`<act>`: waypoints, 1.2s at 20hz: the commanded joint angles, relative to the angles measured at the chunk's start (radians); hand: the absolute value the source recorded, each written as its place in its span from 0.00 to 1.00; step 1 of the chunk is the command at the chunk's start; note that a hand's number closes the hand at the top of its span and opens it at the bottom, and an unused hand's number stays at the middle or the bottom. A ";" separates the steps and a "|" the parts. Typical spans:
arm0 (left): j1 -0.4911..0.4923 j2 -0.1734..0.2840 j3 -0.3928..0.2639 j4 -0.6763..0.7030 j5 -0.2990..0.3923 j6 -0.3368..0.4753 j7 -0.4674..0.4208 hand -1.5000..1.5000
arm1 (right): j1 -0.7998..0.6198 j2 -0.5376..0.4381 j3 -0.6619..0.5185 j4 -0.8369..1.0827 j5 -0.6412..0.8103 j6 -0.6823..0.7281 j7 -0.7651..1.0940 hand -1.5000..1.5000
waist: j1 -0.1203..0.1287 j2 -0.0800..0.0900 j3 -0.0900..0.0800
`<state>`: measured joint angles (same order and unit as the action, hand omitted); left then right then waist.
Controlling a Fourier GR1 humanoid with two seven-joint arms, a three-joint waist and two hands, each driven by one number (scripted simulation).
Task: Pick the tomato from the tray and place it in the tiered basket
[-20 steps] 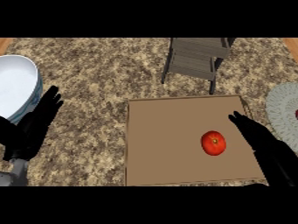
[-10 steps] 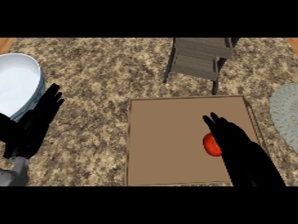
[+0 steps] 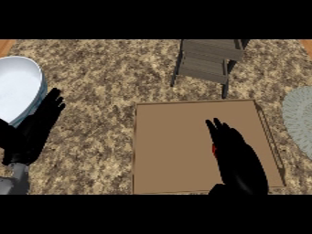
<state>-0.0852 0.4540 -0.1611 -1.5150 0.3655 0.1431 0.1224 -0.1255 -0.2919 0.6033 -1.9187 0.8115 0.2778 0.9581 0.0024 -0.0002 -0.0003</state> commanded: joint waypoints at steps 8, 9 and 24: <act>-0.033 -0.064 0.045 -0.026 -0.090 -0.016 0.073 0.50 | 0.090 -0.003 -0.051 0.122 0.182 -0.150 -0.155 0.00 | -0.005 -0.001 0.000; -0.032 -0.050 0.085 0.055 -0.043 -0.083 0.010 0.50 | -0.018 0.000 -0.141 0.214 0.133 -0.123 -0.189 0.00 | -0.002 0.001 0.000; 0.115 -0.109 0.100 -0.085 -0.137 -0.100 0.013 0.50 | 0.066 -0.011 -0.093 0.216 0.184 0.065 -0.259 1.00 | 0.002 -0.002 0.000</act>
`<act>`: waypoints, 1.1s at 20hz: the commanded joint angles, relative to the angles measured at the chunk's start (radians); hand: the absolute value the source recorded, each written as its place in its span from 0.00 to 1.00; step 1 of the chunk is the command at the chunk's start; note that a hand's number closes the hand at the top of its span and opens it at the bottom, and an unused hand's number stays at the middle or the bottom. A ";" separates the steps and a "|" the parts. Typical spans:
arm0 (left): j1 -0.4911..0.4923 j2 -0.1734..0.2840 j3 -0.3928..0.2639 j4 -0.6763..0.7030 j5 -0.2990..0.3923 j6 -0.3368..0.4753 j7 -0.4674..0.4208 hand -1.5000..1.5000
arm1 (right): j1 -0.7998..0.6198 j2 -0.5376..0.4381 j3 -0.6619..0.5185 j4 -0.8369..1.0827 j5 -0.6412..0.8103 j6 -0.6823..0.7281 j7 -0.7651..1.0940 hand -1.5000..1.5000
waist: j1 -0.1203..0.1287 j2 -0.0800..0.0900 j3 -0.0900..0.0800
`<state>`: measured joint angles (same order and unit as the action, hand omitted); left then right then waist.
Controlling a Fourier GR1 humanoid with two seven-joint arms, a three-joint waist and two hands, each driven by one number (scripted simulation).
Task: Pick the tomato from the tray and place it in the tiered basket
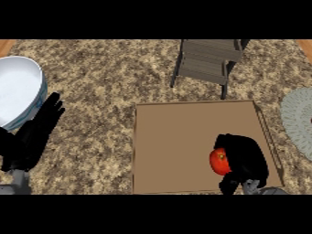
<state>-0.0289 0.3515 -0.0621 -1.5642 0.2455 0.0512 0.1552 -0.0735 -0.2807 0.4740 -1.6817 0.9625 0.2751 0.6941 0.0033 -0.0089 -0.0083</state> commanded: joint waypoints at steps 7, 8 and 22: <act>-0.047 -0.001 0.040 -0.018 -0.004 -0.039 0.071 0.50 | -0.058 0.011 0.031 0.144 0.152 -0.102 -0.102 1.00 | 0.002 0.009 0.009; -0.075 -0.067 0.003 0.057 -0.053 0.009 0.023 0.50 | -0.047 -0.028 0.003 0.105 0.147 -0.115 -0.128 1.00 | -0.005 0.010 0.008; 0.016 -0.033 0.024 0.010 -0.031 -0.032 -0.010 0.50 | -0.360 -0.509 -0.837 0.195 -0.558 0.010 -0.694 1.00 | -0.005 0.004 0.010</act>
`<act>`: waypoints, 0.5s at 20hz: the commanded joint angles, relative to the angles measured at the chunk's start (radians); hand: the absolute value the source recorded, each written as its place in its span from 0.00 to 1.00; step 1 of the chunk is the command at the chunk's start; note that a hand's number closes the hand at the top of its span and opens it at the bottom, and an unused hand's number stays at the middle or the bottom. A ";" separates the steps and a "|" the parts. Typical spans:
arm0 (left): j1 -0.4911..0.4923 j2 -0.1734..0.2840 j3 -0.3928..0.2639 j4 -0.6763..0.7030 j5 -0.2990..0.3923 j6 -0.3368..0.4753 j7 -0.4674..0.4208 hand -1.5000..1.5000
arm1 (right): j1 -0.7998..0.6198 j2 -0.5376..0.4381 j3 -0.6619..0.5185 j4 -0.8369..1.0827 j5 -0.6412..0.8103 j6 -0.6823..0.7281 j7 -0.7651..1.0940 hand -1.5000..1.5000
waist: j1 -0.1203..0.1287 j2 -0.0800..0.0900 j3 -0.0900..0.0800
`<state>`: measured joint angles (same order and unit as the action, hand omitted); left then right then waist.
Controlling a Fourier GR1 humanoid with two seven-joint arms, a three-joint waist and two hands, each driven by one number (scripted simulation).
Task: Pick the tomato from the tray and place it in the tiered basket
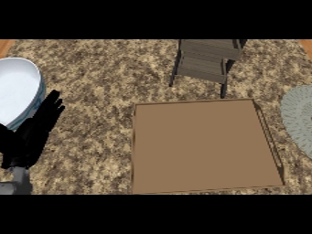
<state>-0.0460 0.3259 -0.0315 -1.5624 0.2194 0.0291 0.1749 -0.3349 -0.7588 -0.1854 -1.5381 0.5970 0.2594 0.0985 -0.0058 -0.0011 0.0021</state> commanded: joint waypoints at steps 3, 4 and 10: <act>0.004 -0.020 -0.015 0.012 -0.011 0.002 -0.009 0.50 | -0.201 -0.088 -0.269 0.140 -0.310 0.098 -0.155 1.00 | 0.012 0.002 -0.001; 0.000 0.009 0.010 0.025 0.004 -0.022 -0.003 0.50 | -0.220 -0.103 -0.289 0.145 -0.343 0.126 -0.159 1.00 | 0.010 0.001 -0.002; -0.029 -0.024 -0.008 0.003 -0.017 -0.006 0.030 0.50 | -0.457 -0.212 -0.235 0.297 -0.418 0.293 -0.098 1.00 | 0.027 0.004 -0.003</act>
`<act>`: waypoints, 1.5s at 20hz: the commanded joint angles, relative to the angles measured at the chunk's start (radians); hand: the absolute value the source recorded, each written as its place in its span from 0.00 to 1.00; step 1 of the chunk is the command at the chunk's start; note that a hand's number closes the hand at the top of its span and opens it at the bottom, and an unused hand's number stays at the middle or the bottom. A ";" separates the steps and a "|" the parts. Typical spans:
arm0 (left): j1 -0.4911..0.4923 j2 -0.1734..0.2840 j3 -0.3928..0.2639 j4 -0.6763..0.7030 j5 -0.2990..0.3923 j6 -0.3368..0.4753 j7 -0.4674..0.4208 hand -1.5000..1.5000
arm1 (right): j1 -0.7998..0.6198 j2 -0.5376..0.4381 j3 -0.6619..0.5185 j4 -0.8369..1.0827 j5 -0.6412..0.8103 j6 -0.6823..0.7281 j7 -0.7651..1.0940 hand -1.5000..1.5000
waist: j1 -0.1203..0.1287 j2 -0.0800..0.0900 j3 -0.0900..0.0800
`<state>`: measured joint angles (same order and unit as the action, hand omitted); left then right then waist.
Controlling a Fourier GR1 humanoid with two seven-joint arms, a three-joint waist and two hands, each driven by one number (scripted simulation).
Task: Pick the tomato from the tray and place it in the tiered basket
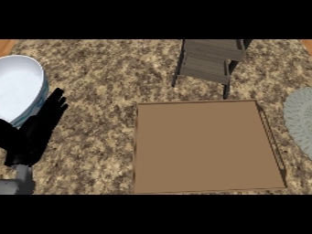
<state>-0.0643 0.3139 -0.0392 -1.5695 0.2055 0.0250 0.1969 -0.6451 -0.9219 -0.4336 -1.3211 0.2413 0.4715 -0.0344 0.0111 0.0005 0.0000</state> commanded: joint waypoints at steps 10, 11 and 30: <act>0.037 -0.009 0.012 -0.029 0.000 -0.041 0.005 0.50 | -0.449 0.145 0.240 0.010 -0.063 0.053 0.361 1.00 | 0.014 -0.002 -0.002; -0.004 -0.022 0.014 -0.028 -0.014 -0.013 0.021 0.50 | -0.513 0.125 0.249 0.064 -0.042 0.055 0.360 1.00 | 0.012 0.000 -0.002; 0.023 -0.070 0.015 -0.016 -0.083 -0.006 -0.020 0.50 | -0.672 0.400 0.395 0.311 0.137 -0.097 0.470 1.00 | 0.002 0.001 0.000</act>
<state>-0.0580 0.2626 -0.0126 -1.5690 0.1545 -0.0022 0.1918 -1.3405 -0.5660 -0.0618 -1.0303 0.3376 0.4155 0.4484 0.0161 0.0019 -0.0011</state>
